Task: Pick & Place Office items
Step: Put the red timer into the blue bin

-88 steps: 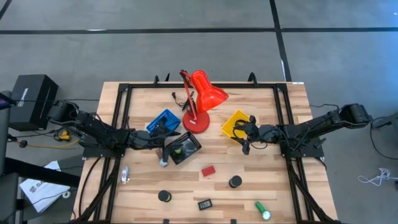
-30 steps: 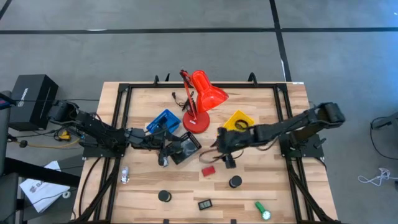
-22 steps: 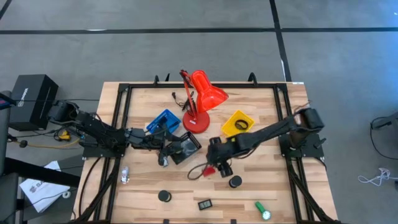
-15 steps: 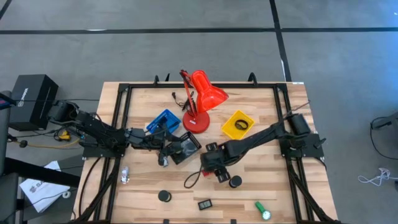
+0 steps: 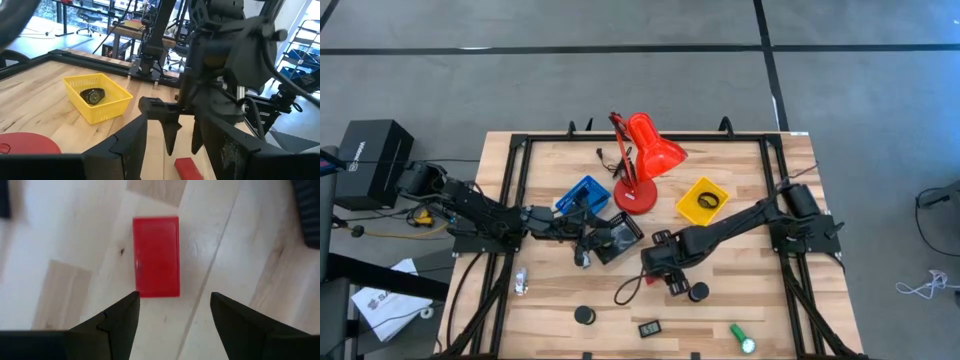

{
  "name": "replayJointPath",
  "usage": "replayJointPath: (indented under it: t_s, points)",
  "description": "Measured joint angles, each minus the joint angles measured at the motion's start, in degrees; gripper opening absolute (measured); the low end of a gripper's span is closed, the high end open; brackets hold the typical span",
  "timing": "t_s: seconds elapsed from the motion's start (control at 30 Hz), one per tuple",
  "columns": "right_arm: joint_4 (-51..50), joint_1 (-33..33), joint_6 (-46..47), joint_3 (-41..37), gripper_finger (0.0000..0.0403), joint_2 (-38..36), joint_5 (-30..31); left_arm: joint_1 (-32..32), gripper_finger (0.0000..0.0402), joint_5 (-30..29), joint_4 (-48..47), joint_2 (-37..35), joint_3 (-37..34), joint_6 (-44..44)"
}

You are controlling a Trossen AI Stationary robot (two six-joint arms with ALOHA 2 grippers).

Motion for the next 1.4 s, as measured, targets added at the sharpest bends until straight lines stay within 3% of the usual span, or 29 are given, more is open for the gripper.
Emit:
replayJointPath:
  t_s: [0.13, 0.3, 0.97, 1.4]
  points:
    - [4.7, 0.5, 1.8, 0.0, 0.0234, 0.5, -4.8, 0.0, 0.0178, 0.0, 0.0, 0.0, 0.0, 0.0]
    - [5.9, 0.5, 1.8, -0.1, 0.0234, 2.6, -5.5, -0.2, 0.0175, 0.0, 0.0, 0.0, 0.0, 0.0]
    - [5.4, -0.1, -2.8, 0.0, 0.0234, 2.2, -0.5, -0.9, 0.0171, 0.0, 0.0, 0.0, 0.0, 0.0]
    - [8.9, 0.1, -3.3, -3.9, 0.0234, 2.4, -0.8, -0.9, 0.0168, 0.0, 0.0, 0.0, 0.0, 0.0]
